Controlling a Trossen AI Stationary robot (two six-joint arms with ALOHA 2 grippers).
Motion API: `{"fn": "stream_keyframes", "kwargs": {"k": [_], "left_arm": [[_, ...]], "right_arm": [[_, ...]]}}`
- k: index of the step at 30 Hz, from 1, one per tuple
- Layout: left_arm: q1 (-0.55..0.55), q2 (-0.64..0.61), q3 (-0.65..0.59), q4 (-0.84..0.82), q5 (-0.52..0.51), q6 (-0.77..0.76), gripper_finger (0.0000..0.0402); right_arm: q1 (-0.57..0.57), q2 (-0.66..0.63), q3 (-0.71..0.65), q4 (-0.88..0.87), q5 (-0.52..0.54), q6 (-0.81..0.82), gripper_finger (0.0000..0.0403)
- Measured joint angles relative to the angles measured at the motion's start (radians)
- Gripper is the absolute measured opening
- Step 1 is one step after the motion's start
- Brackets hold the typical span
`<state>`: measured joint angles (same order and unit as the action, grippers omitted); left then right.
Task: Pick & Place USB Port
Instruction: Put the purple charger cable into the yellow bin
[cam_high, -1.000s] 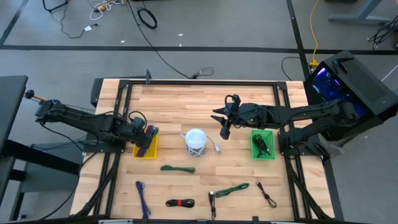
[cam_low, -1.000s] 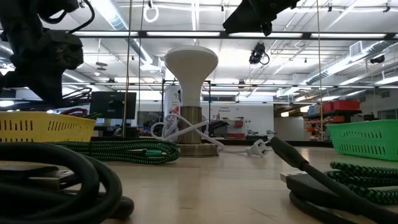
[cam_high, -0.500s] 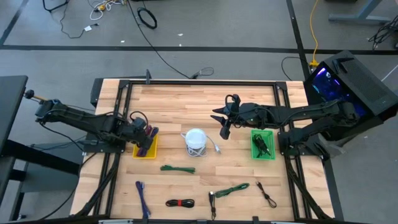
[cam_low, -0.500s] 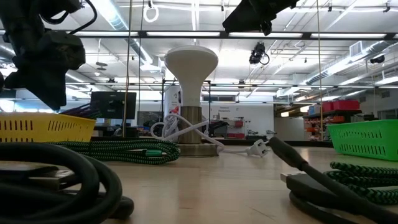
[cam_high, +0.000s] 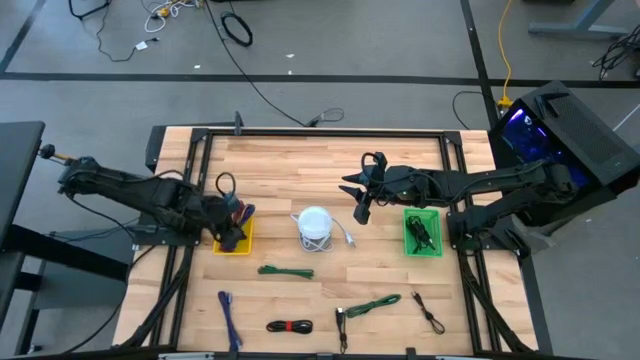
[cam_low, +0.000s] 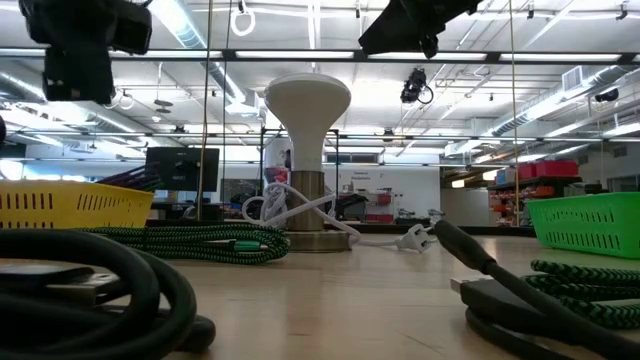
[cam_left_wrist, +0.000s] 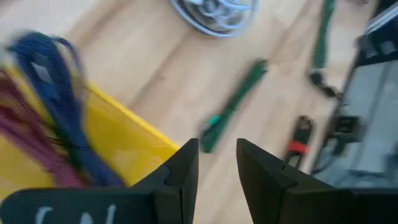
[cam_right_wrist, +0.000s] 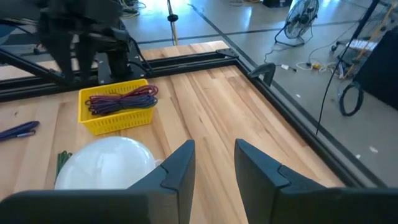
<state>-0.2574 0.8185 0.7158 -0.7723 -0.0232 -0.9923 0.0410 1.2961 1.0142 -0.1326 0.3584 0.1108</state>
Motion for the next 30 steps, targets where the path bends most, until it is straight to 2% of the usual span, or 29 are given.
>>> {"fn": "stream_keyframes", "kwargs": {"k": [5, 11, 18, 21, 23, 27, 30], "left_arm": [[-0.148, 0.038, -0.004, 0.029, -0.016, -0.243, 0.0113], [-0.413, 0.188, -0.004, 0.038, -0.129, -0.603, 0.0112], [-0.645, 0.407, -0.004, 0.243, -0.266, -0.988, 0.0112], [-0.699, 0.498, -0.004, 0.343, -0.292, -1.114, 0.0112], [-0.721, 0.552, -0.004, 0.394, -0.27, -1.175, 0.0112], [-0.729, 0.607, 0.001, 0.4, -0.185, -1.261, 0.0112], [-0.729, 0.622, 0.04, 0.397, -0.177, -1.29, 0.0112]], "right_arm": [[0.0, 0.0, 0.0, -0.01, 0.0, 0.036, 0.0111], [-0.001, 0.0, 0.0, -0.002, 0.0, 0.028, 0.0111], [-0.001, 0.0, 0.0, -0.001, 0.0, 0.009, 0.0111], [-0.001, 0.0, 0.0, -0.001, -0.002, 0.001, 0.0111], [-0.001, 0.0, 0.0, -0.001, -0.002, 0.001, 0.0111], [-0.001, 0.0, 0.0, -0.003, -0.011, -0.014, 0.0111], [-0.001, 0.0, 0.0, -0.011, -0.021, -0.016, 0.0111]]}}
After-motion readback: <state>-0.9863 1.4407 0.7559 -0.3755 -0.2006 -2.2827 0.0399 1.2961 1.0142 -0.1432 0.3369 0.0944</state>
